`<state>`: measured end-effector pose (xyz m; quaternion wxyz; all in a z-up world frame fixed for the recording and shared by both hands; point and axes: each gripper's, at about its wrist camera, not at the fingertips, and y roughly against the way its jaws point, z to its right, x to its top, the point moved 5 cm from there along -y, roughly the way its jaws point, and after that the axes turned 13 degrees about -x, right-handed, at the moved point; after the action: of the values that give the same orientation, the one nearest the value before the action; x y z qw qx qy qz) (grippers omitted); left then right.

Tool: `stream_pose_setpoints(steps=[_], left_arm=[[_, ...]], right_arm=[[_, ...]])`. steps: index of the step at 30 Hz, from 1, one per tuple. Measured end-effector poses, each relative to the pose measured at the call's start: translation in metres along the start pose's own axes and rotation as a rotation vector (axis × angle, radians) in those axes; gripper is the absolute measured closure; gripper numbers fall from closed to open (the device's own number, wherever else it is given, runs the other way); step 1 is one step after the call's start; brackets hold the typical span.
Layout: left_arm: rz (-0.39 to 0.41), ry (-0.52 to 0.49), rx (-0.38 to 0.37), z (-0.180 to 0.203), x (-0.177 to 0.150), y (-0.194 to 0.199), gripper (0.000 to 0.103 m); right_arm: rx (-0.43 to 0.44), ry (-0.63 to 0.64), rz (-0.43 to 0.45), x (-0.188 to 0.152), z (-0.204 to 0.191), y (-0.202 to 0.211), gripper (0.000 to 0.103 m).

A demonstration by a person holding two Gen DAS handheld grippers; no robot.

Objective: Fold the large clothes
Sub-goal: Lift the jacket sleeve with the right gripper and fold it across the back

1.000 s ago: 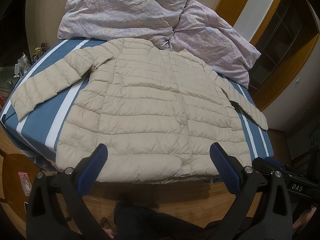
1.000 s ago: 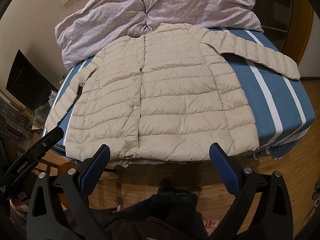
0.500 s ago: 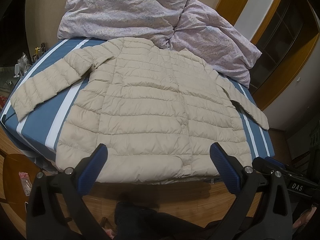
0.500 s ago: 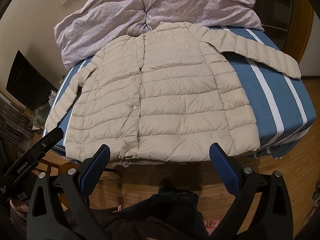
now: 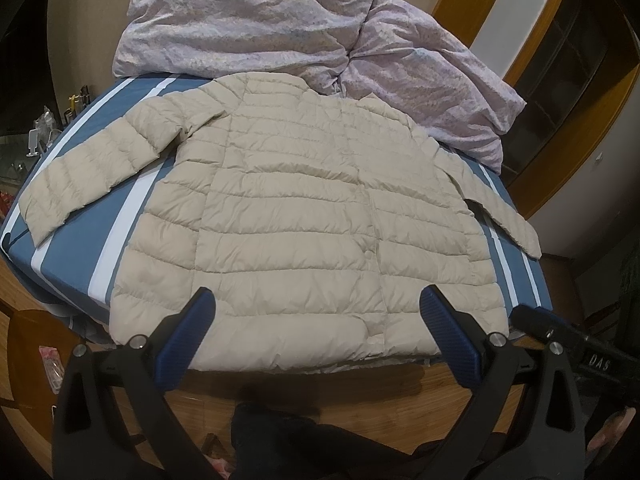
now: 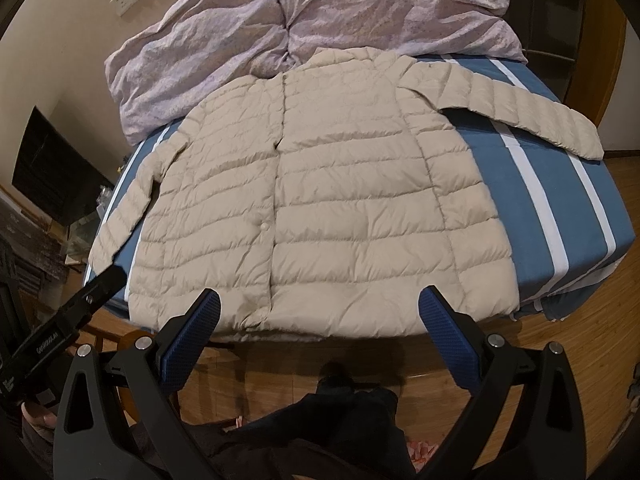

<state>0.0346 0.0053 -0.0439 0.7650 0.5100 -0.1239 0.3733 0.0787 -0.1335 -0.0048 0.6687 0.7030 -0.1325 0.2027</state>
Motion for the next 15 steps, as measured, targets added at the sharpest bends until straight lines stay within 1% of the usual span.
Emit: stream_pose_setpoints(steps=[2, 4, 5, 9, 10, 15], left_arm=[[-0.007, 0.003, 0.011, -0.004, 0.001, -0.007, 0.002], [-0.010, 0.002, 0.023, -0.005, 0.006, -0.017, 0.002], [-0.012, -0.002, 0.033, 0.000, 0.010, -0.022, 0.002], [-0.033, -0.020, 0.098, -0.002, 0.019, -0.037, 0.002], [-0.039, -0.022, 0.114, -0.003, 0.021, -0.042, 0.002], [-0.063, -0.023, 0.183, -0.006, 0.033, -0.061, 0.002]], right_arm=[[-0.012, -0.008, 0.012, 0.005, 0.002, -0.005, 0.002], [-0.030, -0.010, 0.027, 0.019, 0.015, -0.010, 0.002], [-0.042, -0.007, 0.035, 0.024, 0.019, -0.012, 0.002], [-0.075, -0.047, 0.033, 0.049, 0.050, -0.033, 0.002], [-0.085, -0.062, 0.034, 0.054, 0.059, -0.037, 0.002], [-0.225, -0.171, 0.017, 0.089, 0.139, -0.077, 0.002]])
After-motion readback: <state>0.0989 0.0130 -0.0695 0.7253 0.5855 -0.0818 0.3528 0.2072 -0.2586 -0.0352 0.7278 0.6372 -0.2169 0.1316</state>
